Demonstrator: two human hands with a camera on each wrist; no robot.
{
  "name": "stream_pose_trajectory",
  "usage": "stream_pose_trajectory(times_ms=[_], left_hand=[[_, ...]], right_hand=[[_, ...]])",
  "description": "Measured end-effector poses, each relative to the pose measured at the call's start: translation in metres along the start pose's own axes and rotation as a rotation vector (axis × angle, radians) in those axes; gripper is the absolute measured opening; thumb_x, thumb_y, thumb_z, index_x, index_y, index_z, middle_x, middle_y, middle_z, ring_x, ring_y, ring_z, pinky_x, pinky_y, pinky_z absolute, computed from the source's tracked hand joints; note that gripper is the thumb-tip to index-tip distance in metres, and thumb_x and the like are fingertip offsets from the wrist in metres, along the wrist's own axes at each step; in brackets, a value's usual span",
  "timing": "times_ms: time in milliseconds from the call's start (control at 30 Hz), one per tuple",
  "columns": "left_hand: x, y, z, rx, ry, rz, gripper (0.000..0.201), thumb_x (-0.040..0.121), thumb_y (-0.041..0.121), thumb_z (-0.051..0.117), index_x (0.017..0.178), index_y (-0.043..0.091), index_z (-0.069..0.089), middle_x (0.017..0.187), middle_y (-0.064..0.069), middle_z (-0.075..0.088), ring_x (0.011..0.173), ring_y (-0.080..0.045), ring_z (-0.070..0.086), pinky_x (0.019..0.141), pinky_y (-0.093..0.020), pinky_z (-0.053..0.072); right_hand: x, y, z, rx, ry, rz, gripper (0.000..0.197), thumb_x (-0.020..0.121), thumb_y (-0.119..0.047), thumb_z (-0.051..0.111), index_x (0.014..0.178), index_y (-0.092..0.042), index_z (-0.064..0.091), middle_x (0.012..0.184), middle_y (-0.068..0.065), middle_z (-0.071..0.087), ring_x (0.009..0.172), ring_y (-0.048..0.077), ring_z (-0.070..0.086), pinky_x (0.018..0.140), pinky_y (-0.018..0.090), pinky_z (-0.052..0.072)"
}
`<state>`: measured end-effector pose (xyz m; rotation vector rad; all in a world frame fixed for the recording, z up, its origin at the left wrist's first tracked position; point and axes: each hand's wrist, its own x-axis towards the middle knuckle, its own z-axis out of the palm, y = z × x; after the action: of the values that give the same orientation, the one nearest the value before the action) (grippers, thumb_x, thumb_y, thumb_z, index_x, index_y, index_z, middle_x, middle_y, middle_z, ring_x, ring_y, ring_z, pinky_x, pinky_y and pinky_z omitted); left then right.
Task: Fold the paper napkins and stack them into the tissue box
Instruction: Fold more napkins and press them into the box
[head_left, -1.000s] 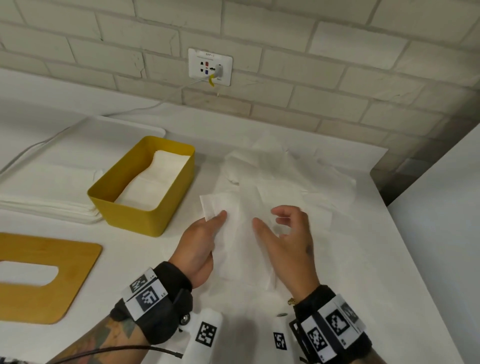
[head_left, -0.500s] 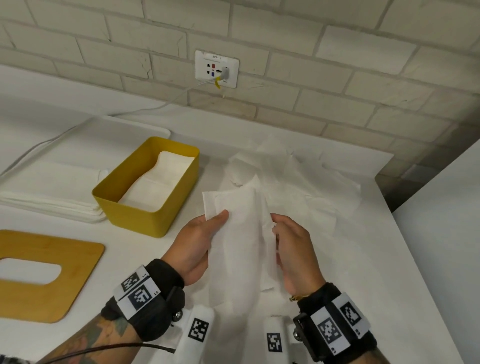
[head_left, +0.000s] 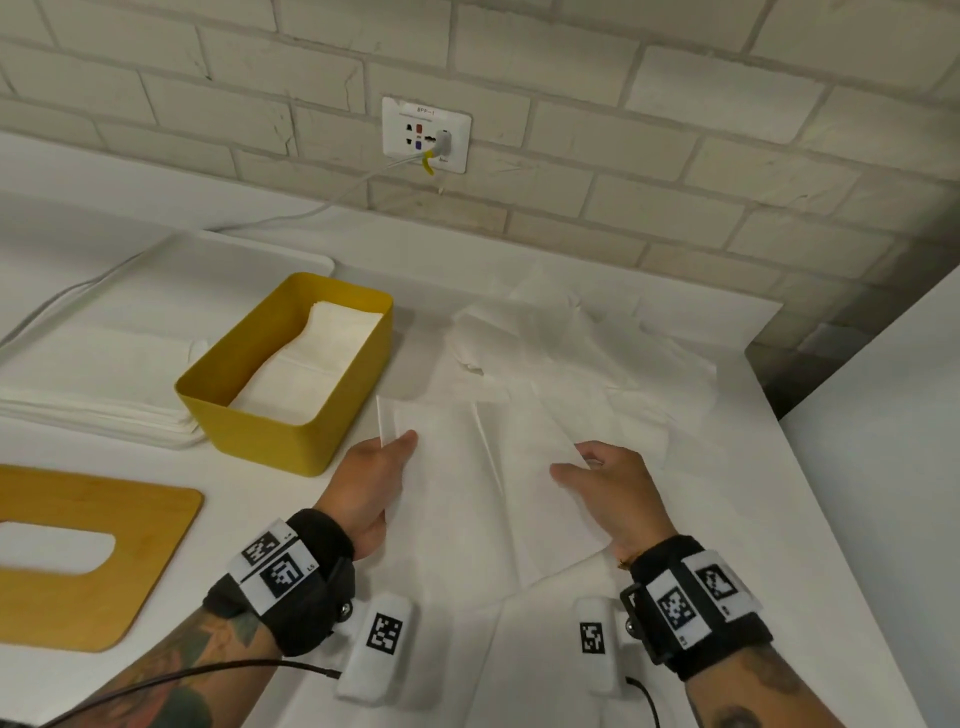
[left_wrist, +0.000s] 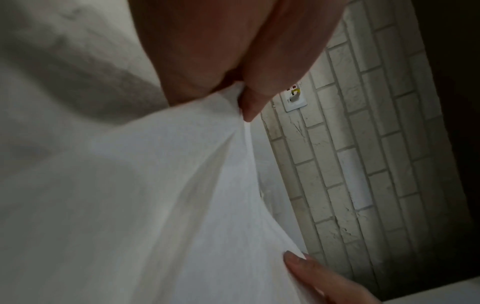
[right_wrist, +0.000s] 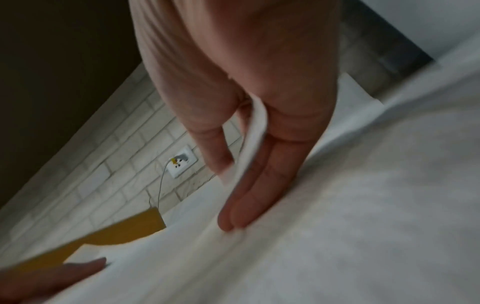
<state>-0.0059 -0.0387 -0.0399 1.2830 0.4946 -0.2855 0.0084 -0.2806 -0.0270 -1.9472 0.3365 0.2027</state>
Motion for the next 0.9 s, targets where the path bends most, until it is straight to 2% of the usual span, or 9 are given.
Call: stream_pose_trajectory(times_ms=[100, 200, 300, 433, 567, 700, 767, 833, 900], left_hand=[[0.007, -0.004, -0.003, 0.007, 0.070, -0.015, 0.031, 0.107, 0.024, 0.051, 0.122, 0.000, 0.065, 0.117, -0.024, 0.072, 0.108, -0.041, 0.069, 0.099, -0.051, 0.054], [0.007, -0.004, -0.005, -0.015, 0.051, -0.016, 0.030, 0.107, 0.025, 0.053, 0.119, 0.003, 0.067, 0.114, -0.021, 0.074, 0.106, -0.038, 0.071, 0.093, -0.046, 0.056], [0.003, -0.004, -0.004, -0.026, -0.033, 0.012, 0.022, 0.100, 0.017, 0.063, 0.119, 0.007, 0.070, 0.110, -0.013, 0.078, 0.102, -0.031, 0.074, 0.084, -0.040, 0.059], [0.006, -0.010, -0.005, 0.002, -0.039, 0.021, 0.033, 0.093, -0.004, 0.066, 0.125, 0.003, 0.066, 0.113, -0.016, 0.076, 0.101, -0.034, 0.073, 0.079, -0.039, 0.060], [0.004, -0.009, -0.003, -0.059, -0.062, -0.015, 0.028, 0.098, 0.004, 0.062, 0.126, 0.003, 0.065, 0.111, -0.017, 0.076, 0.103, -0.036, 0.073, 0.081, -0.041, 0.060], [0.000, -0.004, -0.001, -0.190, -0.104, -0.066, 0.030, 0.106, 0.022, 0.053, 0.124, 0.003, 0.067, 0.112, -0.020, 0.075, 0.104, -0.038, 0.072, 0.086, -0.045, 0.058], [-0.003, -0.002, -0.002, -0.241, -0.119, -0.067, 0.033, 0.105, 0.027, 0.053, 0.123, 0.002, 0.068, 0.114, -0.021, 0.075, 0.103, -0.036, 0.073, 0.086, -0.044, 0.059], [-0.004, -0.002, -0.003, -0.292, -0.125, -0.073, 0.037, 0.105, 0.028, 0.052, 0.125, 0.001, 0.067, 0.117, -0.023, 0.073, 0.104, -0.036, 0.072, 0.086, -0.044, 0.060], [-0.004, -0.003, -0.005, -0.333, -0.126, -0.087, 0.039, 0.105, 0.028, 0.052, 0.129, 0.000, 0.065, 0.122, -0.023, 0.071, 0.113, -0.039, 0.069, 0.091, -0.045, 0.060]], right_hand=[[0.005, 0.004, -0.002, -0.172, 0.056, -0.074, 0.022, 0.090, -0.021, 0.071, 0.091, 0.001, 0.070, 0.085, 0.001, 0.069, 0.089, 0.018, 0.064, 0.077, 0.031, 0.048], [0.002, -0.001, 0.001, -0.247, 0.071, -0.085, 0.031, 0.093, -0.027, 0.069, 0.121, -0.014, 0.069, 0.119, -0.006, 0.067, 0.119, 0.015, 0.057, 0.100, 0.032, 0.046], [-0.011, -0.015, 0.007, -0.313, 0.090, -0.179, 0.035, 0.098, -0.026, 0.063, 0.132, -0.019, 0.063, 0.129, -0.007, 0.064, 0.127, 0.014, 0.054, 0.094, 0.023, 0.041], [-0.035, -0.022, 0.022, -0.366, 0.118, -0.441, 0.030, 0.103, -0.019, 0.057, 0.132, -0.020, 0.065, 0.104, -0.013, 0.066, 0.096, -0.012, 0.061, 0.084, 0.001, 0.040], [-0.056, -0.017, 0.048, -0.543, 0.071, -0.645, 0.031, 0.105, -0.021, 0.052, 0.132, -0.023, 0.067, 0.094, -0.008, 0.076, 0.080, 0.010, 0.071, 0.081, 0.031, 0.059], [-0.065, -0.014, 0.073, -0.688, 0.062, -0.704, 0.040, 0.097, -0.031, 0.043, 0.117, -0.017, 0.075, 0.096, 0.003, 0.079, 0.086, 0.019, 0.076, 0.064, 0.031, 0.062], [-0.070, -0.018, 0.084, -0.710, -0.013, -0.677, 0.052, 0.100, -0.041, 0.031, 0.131, -0.020, 0.067, 0.117, 0.001, 0.075, 0.108, 0.016, 0.071, 0.085, 0.029, 0.059], [-0.075, -0.026, 0.086, -0.655, -0.196, -0.560, 0.055, 0.105, -0.053, 0.028, 0.151, -0.028, 0.045, 0.147, -0.009, 0.053, 0.138, 0.009, 0.047, 0.113, 0.024, 0.037], [-0.077, -0.035, 0.079, -0.450, -0.301, -0.464, 0.053, 0.101, -0.056, 0.045, 0.149, -0.033, 0.046, 0.148, -0.016, 0.051, 0.139, 0.004, 0.043, 0.115, 0.018, 0.033]])
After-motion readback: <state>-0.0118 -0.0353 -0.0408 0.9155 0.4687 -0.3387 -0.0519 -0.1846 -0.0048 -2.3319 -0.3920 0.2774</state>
